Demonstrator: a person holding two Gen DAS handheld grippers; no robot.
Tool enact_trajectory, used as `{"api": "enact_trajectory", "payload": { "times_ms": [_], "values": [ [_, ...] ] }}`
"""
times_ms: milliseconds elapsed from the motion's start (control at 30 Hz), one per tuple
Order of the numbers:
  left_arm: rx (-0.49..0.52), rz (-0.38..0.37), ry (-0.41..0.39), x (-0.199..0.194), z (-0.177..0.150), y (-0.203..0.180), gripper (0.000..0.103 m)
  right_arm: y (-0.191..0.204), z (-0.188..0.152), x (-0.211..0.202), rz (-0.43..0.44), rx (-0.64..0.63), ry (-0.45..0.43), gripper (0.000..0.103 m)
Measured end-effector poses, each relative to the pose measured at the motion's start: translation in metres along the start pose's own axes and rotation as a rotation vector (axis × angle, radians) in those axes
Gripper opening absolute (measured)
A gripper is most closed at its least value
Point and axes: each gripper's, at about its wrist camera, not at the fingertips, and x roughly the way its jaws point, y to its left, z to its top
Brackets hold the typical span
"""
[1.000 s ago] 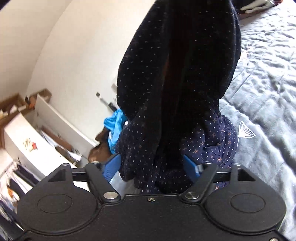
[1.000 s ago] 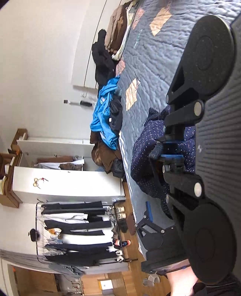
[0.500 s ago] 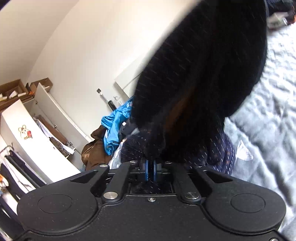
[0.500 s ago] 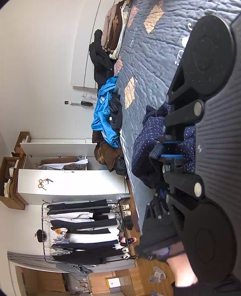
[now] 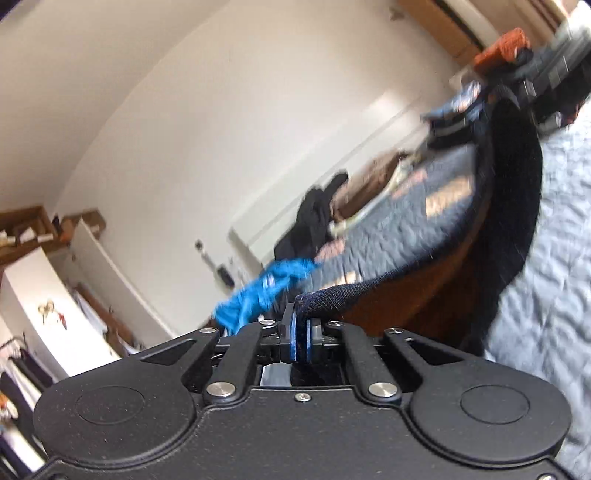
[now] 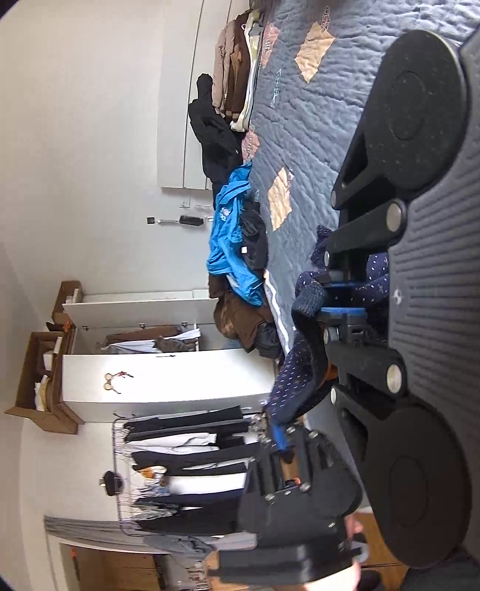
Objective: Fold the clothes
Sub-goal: 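Lift the navy garment high with both grippers to shake it open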
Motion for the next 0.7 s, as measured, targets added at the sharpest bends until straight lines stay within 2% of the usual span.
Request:
{"api": "enact_trajectory", "payload": {
  "times_ms": [133, 300, 400, 700],
  "values": [
    [0.052, -0.020, -0.067, -0.013, 0.043, 0.015, 0.005, -0.005, 0.018, -0.022, 0.006, 0.015, -0.026, 0.008],
    [0.106, -0.014, -0.166, -0.031, 0.102, 0.030, 0.005, -0.015, 0.051, -0.062, -0.033, 0.021, -0.081, 0.008],
    [0.149, 0.017, -0.227, -0.040, 0.132, 0.035, 0.005, -0.019, 0.079, -0.092, -0.067, -0.002, -0.127, 0.008],
    [0.156, 0.101, -0.422, -0.096, 0.229, 0.056, 0.005, 0.004, 0.172, -0.187, -0.142, -0.137, -0.284, 0.008]
  ]
}}
